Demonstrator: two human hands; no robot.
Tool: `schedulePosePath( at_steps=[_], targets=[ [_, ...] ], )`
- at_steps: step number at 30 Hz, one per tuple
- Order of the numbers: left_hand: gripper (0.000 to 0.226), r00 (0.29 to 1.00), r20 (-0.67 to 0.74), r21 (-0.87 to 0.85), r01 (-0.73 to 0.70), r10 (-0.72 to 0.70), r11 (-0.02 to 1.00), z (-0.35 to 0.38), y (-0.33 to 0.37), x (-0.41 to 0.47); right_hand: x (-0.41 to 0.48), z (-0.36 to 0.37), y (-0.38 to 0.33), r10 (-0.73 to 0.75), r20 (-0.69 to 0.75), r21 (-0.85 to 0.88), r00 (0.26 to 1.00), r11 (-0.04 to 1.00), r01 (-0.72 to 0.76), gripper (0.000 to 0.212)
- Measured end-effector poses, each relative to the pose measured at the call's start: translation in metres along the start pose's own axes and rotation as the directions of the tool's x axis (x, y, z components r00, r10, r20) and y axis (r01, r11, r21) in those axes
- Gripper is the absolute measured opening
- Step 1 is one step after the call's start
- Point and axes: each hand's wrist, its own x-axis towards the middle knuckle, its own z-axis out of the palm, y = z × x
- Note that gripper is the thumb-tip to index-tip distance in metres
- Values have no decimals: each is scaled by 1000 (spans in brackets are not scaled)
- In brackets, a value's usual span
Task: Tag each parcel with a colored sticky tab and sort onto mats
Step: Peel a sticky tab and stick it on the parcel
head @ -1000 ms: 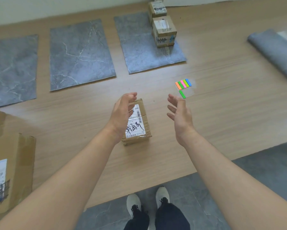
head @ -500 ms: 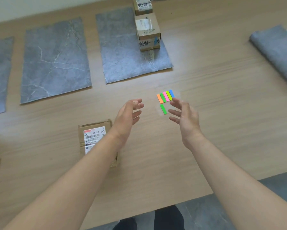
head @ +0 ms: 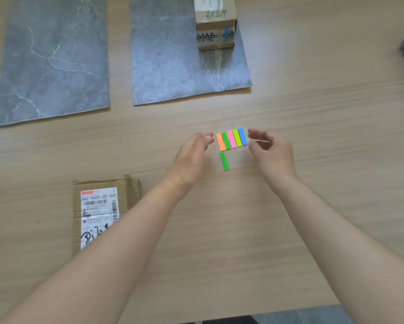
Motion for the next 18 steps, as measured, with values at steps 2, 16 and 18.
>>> schedulePosePath(
  at_steps=[2, 16, 18],
  targets=[
    [42, 999, 20, 74, -50, 48, 996, 6, -7, 12, 14, 2, 9, -139, 77, -187, 987, 971, 151, 29],
    [56, 920, 209, 780, -361, 331, 512, 19, -45, 48, 90, 12, 3, -307, 487, -445, 818, 718, 535, 40],
    [56, 920, 218, 811, -356, 324, 464, 21, -43, 48, 94, 12, -1, -266, 521, -480, 811, 695, 536, 41]
  ],
)
